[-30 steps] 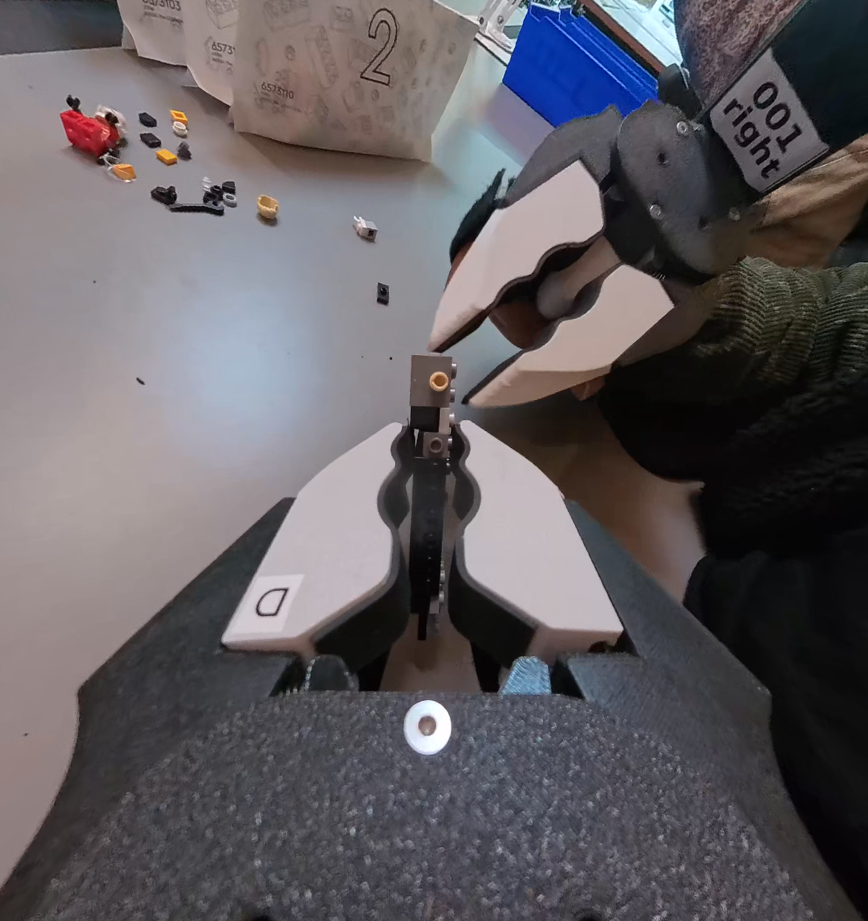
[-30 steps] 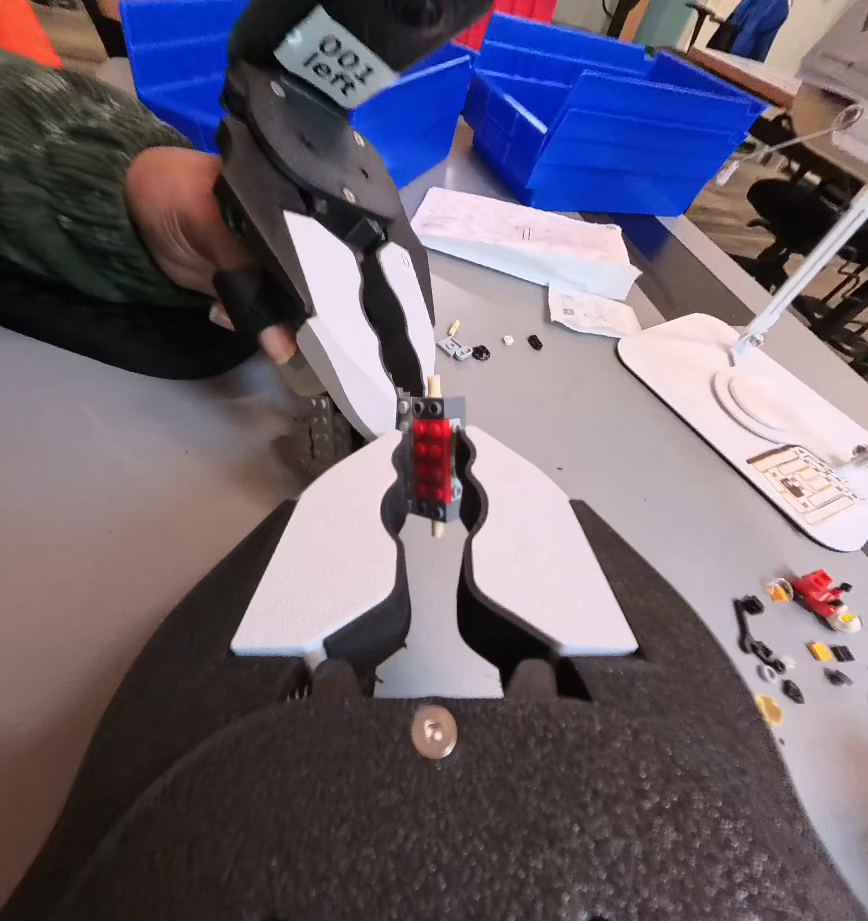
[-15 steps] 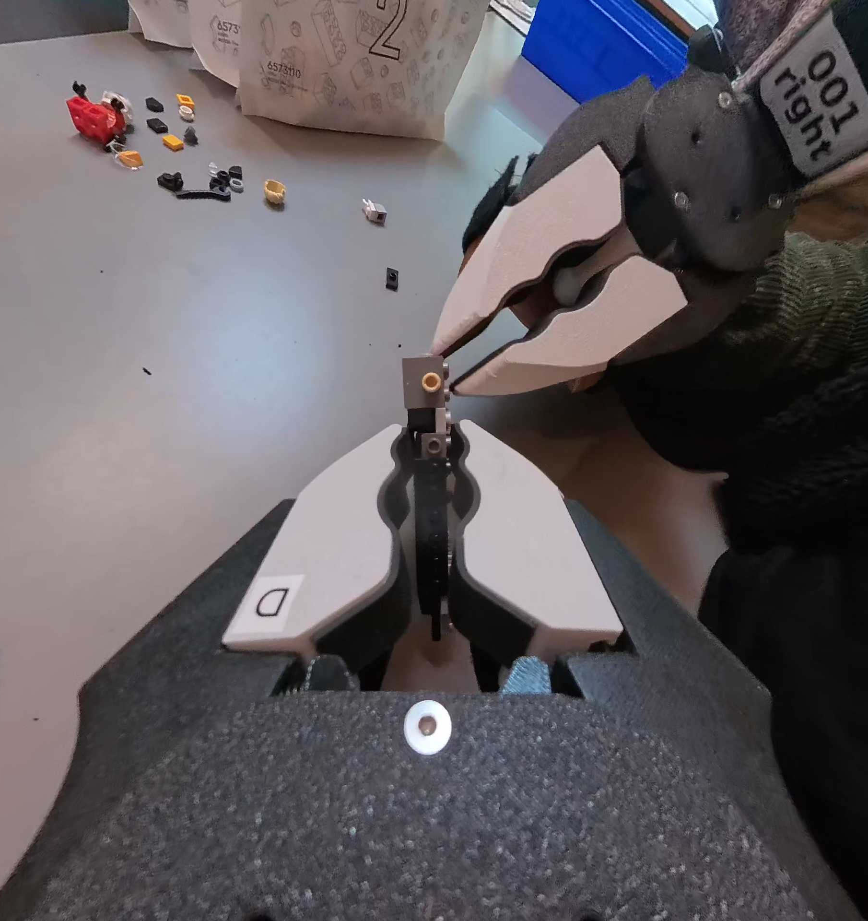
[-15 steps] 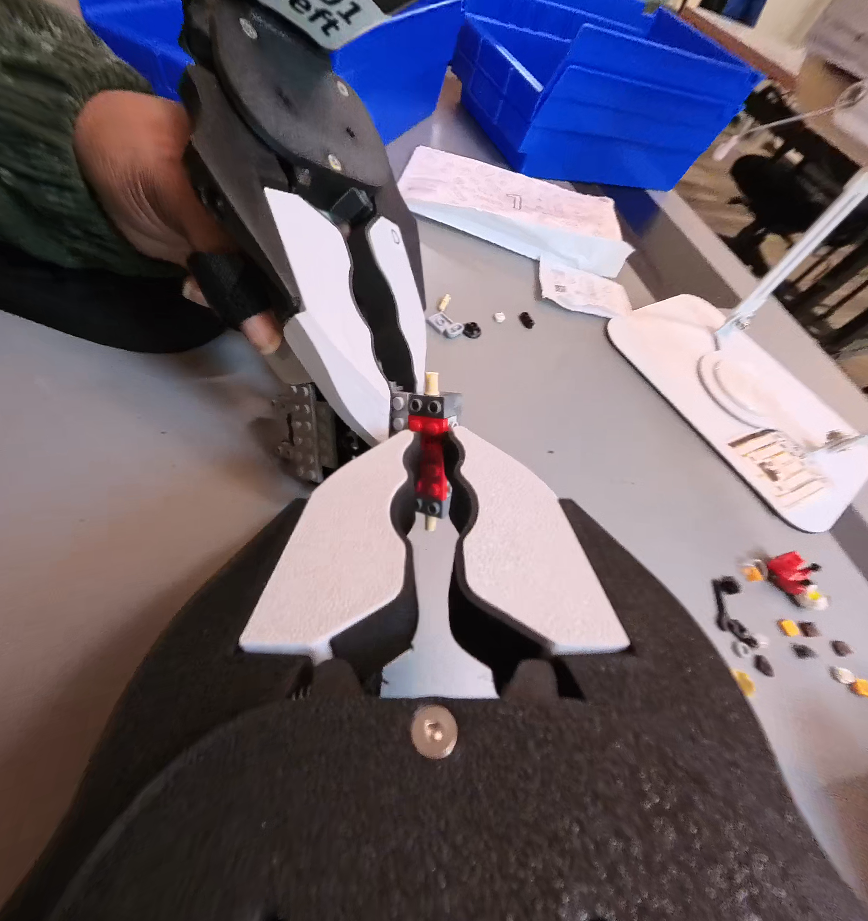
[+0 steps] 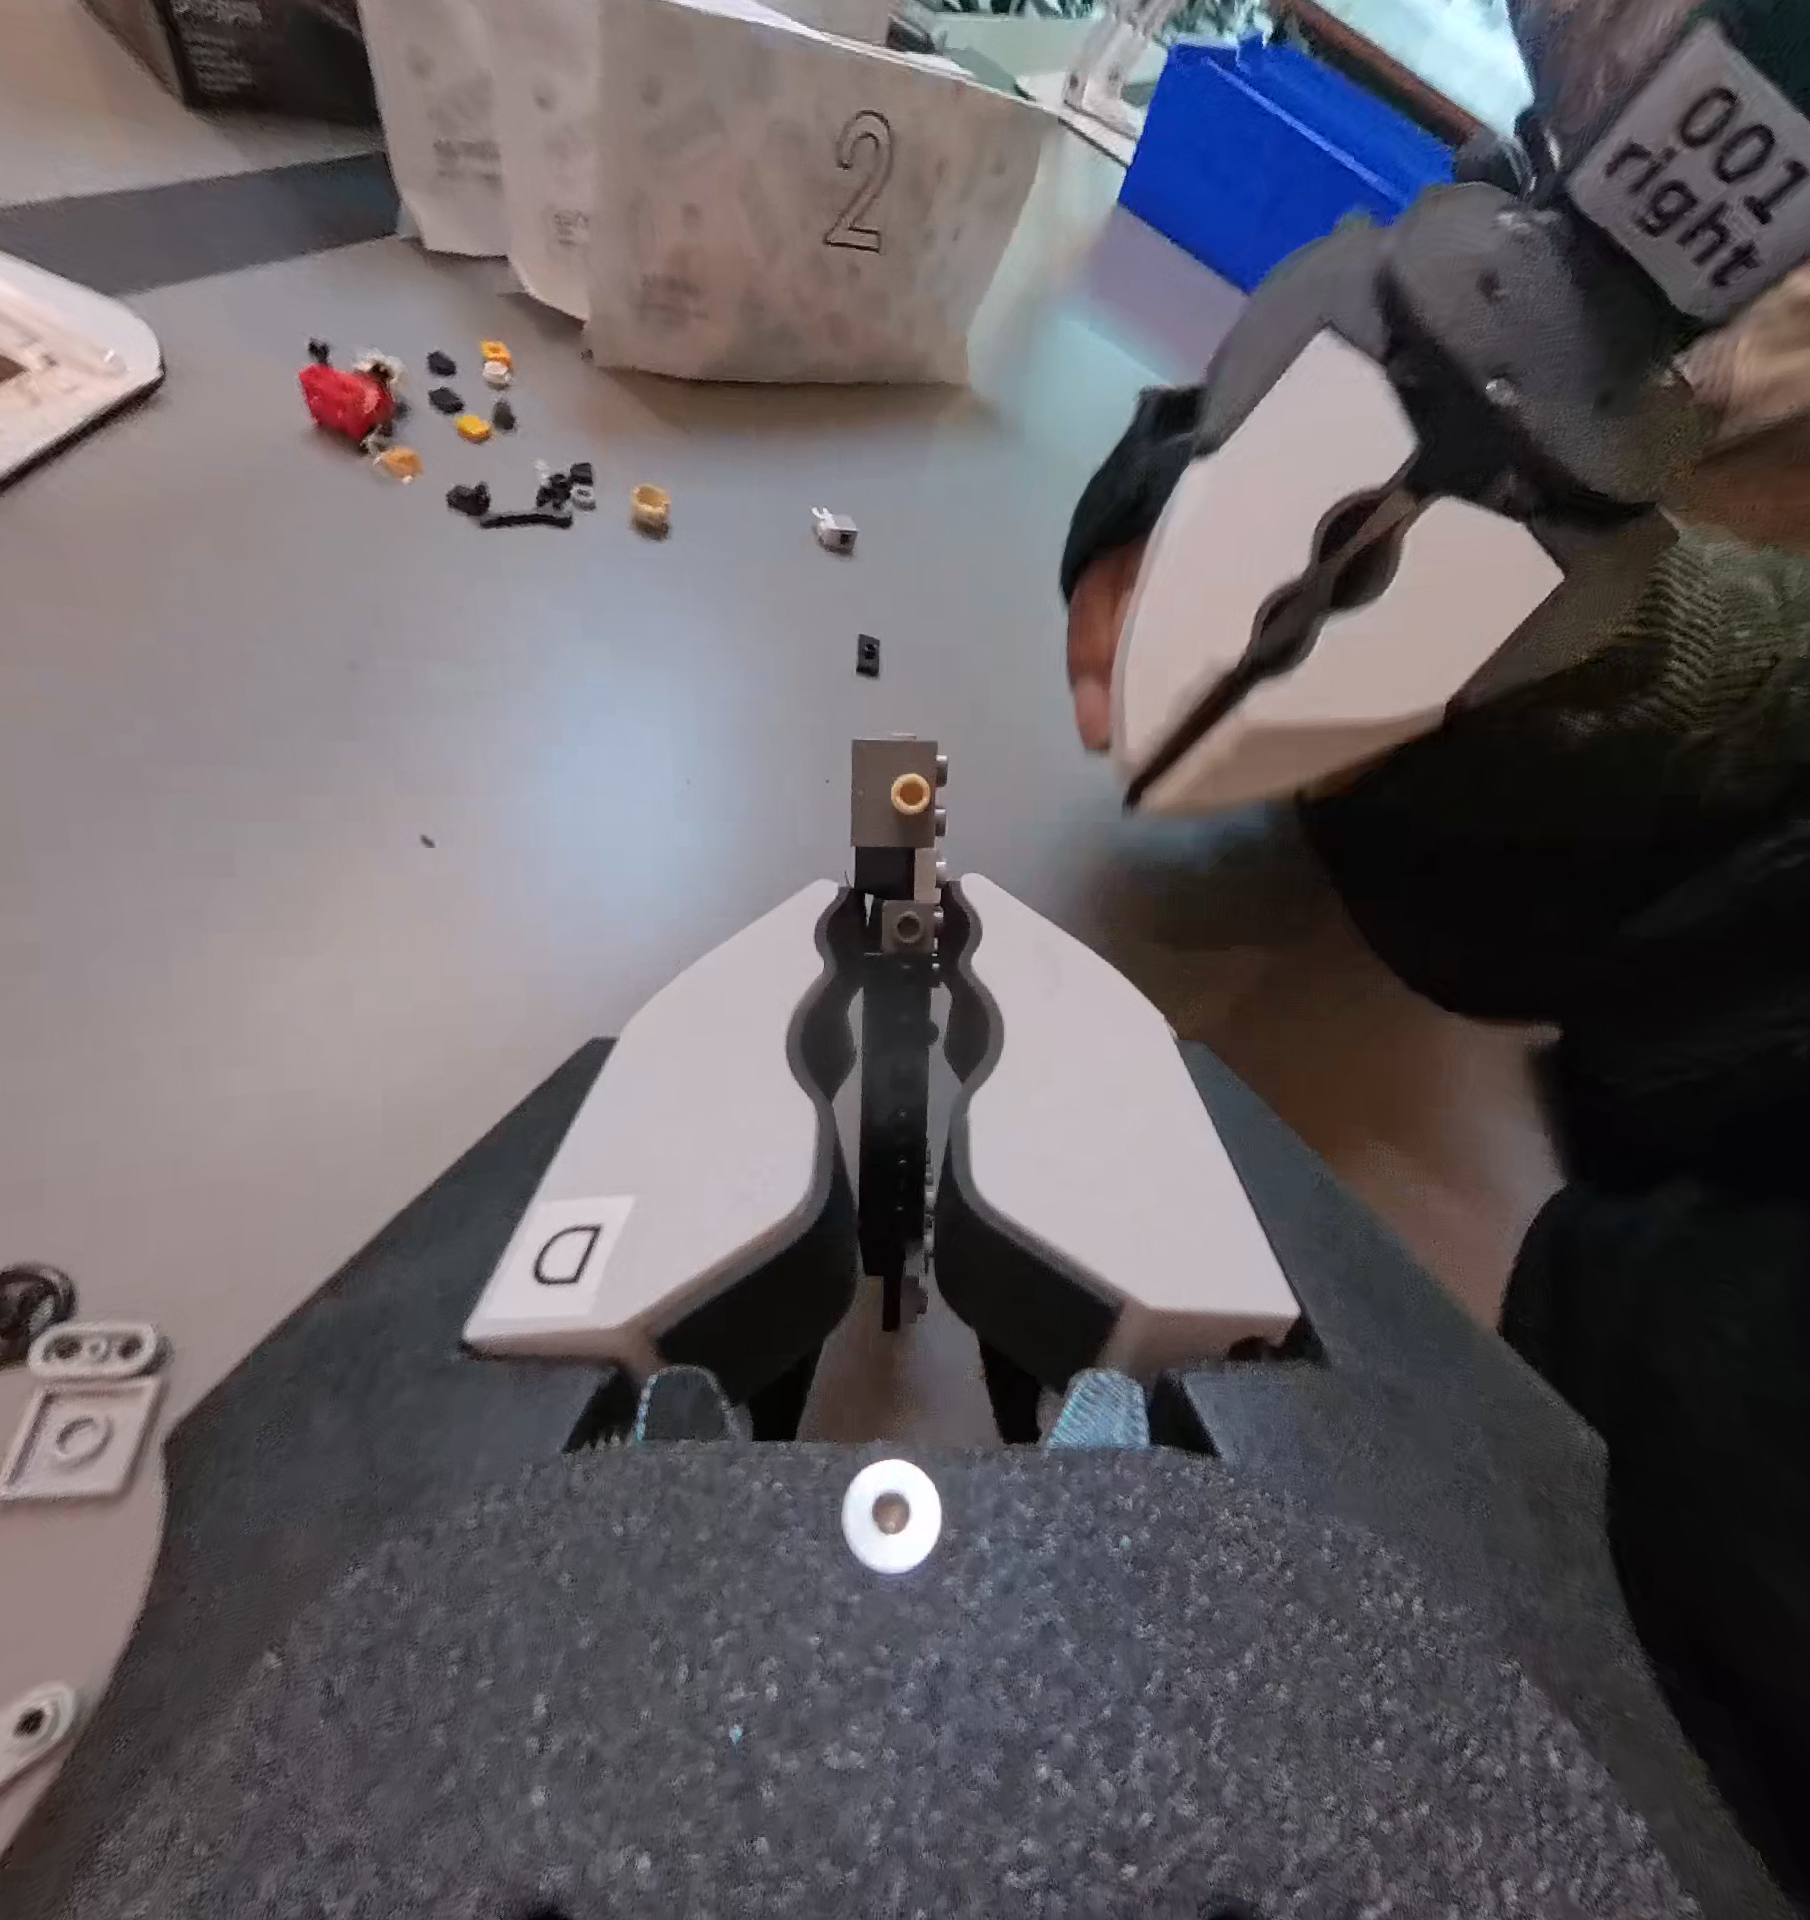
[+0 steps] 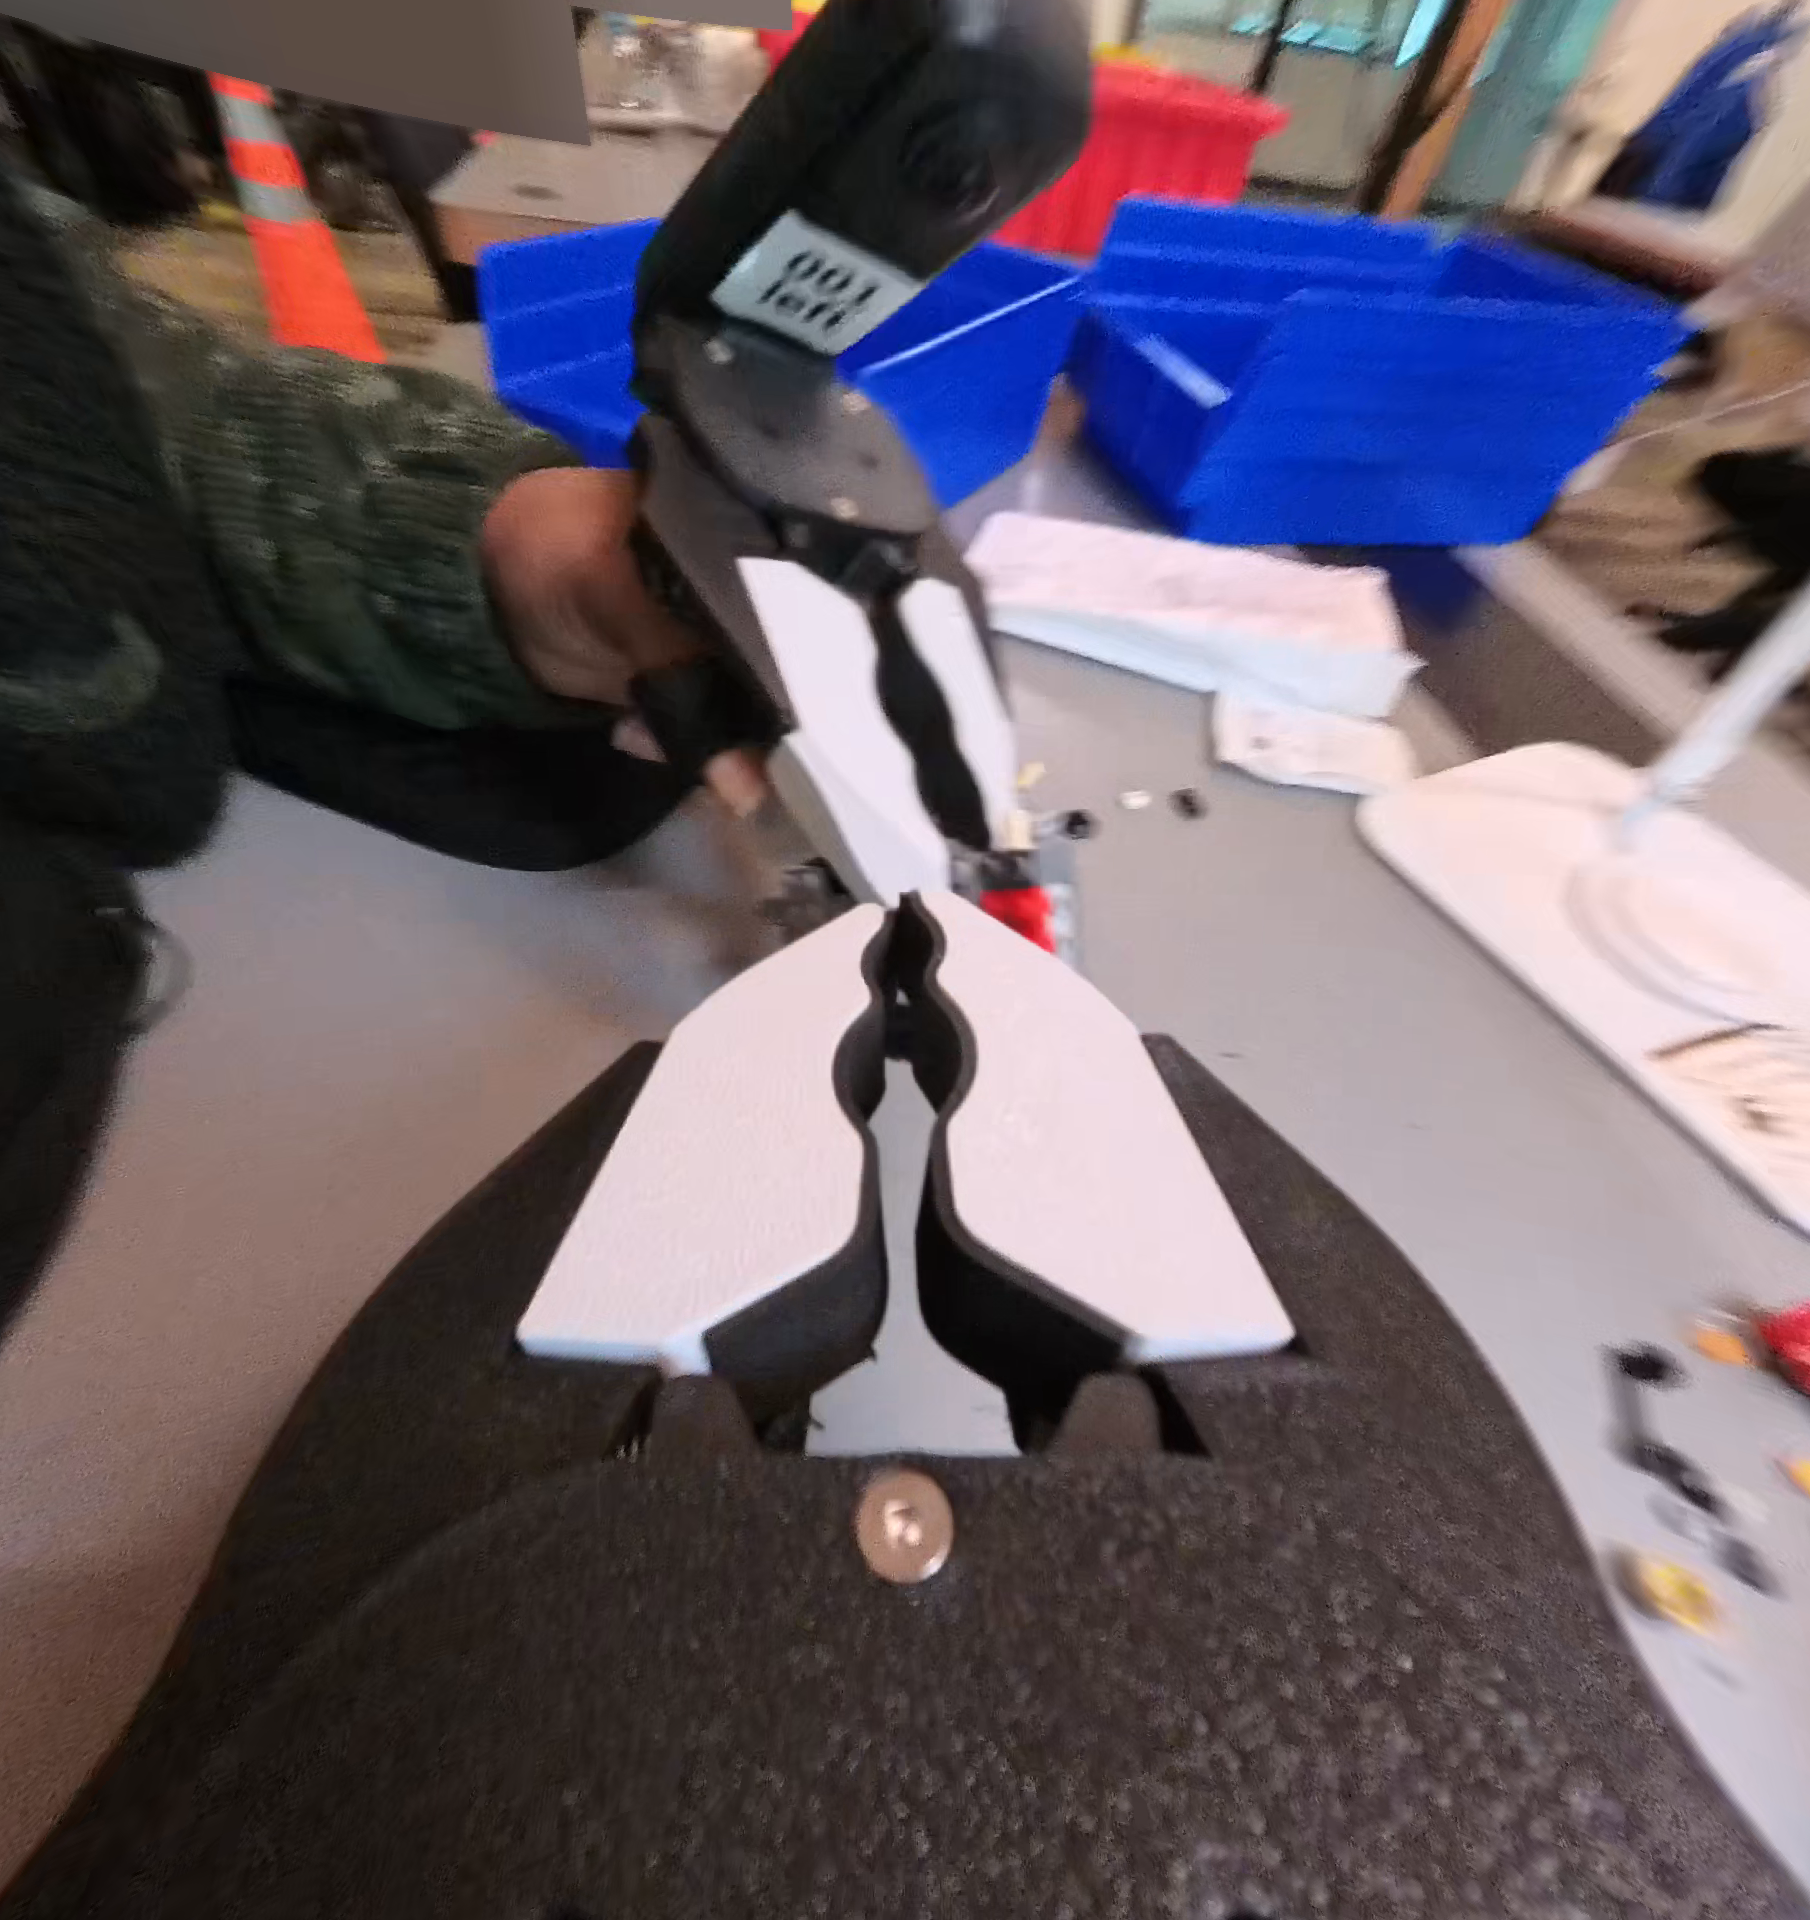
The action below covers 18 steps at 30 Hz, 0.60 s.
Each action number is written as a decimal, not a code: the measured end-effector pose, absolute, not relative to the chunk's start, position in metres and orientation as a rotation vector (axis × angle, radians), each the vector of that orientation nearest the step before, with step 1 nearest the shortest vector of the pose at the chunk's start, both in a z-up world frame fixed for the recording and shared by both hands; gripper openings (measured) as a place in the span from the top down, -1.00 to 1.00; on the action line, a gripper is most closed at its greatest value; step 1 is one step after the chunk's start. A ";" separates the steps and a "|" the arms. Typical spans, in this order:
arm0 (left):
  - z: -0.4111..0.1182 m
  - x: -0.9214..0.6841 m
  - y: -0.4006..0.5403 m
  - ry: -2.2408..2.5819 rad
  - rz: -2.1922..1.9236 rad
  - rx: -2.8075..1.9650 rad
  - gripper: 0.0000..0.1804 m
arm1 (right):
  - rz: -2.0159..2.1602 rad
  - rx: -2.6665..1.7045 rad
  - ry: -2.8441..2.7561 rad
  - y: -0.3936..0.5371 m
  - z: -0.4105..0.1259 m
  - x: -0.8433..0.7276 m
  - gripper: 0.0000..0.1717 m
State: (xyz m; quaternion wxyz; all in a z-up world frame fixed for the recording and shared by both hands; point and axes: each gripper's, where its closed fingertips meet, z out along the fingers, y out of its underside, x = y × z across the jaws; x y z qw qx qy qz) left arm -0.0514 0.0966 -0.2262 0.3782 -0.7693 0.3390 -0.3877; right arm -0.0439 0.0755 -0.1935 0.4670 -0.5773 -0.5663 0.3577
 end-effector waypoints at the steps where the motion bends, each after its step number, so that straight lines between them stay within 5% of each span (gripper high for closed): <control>1: -0.227 -0.053 0.096 0.846 -1.015 -1.969 0.84 | 0.808 -1.401 -1.372 0.081 -0.192 -0.040 1.00; 7: -0.219 -0.045 0.090 0.787 -1.206 -1.964 0.84 | 0.585 -1.428 -1.376 0.100 -0.206 -0.037 0.78; 18: -0.214 -0.048 0.091 0.654 -1.399 -1.950 0.84 | 0.509 -1.434 -1.410 0.102 -0.211 -0.033 0.81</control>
